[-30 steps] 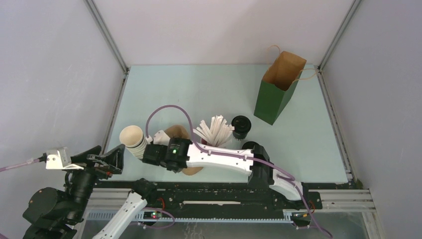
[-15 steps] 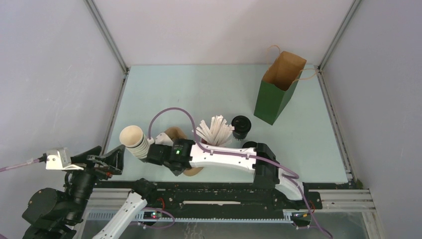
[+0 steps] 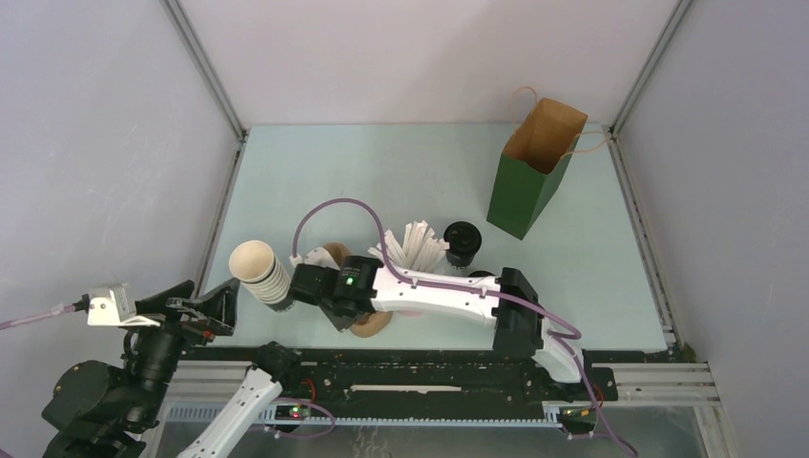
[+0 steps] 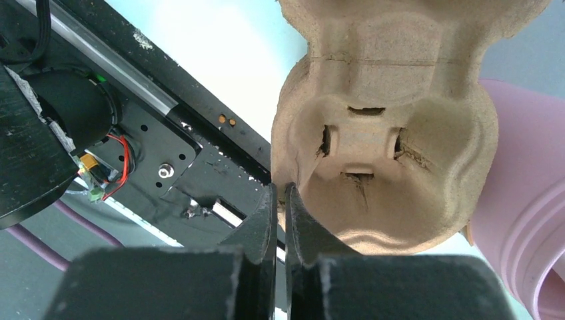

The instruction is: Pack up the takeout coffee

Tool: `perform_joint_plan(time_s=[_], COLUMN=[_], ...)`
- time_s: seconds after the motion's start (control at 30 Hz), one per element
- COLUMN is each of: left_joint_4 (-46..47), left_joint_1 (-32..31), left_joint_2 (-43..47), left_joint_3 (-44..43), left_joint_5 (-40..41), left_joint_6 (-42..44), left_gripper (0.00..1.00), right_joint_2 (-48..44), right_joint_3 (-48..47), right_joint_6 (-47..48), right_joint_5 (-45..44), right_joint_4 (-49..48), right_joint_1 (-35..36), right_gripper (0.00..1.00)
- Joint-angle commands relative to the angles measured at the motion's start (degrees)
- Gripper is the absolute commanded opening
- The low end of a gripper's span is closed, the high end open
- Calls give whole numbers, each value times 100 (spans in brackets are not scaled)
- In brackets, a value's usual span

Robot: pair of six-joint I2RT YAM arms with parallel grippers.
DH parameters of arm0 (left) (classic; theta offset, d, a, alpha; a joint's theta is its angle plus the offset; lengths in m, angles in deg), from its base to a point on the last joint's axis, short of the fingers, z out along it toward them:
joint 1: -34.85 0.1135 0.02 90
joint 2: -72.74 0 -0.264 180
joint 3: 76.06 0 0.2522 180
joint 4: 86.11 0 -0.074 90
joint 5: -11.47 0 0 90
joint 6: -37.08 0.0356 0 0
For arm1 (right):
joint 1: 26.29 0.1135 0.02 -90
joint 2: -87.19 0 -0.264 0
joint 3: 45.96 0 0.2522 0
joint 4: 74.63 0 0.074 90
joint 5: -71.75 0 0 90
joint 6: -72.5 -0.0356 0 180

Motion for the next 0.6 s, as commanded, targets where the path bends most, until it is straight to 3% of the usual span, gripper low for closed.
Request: perform_joint_plan(time_s=[0.0, 0.57], left_joint_4=[82, 109], left_joint_1=[-24, -24], left_joint_2=[-59, 32], left_joint_3=[-86, 69], left_joint_5=[-28, 16], left_joint_6=[-13, -39], left_gripper=[100, 100], right_joint_2=[-437, -556], right_joint_3=[-3, -327], right_joint_6=[-108, -260], right_joint_5=[-180, -1262], right_joint_4=[-128, 159], right_joint_1=[-86, 203], right_gripper=[1, 0])
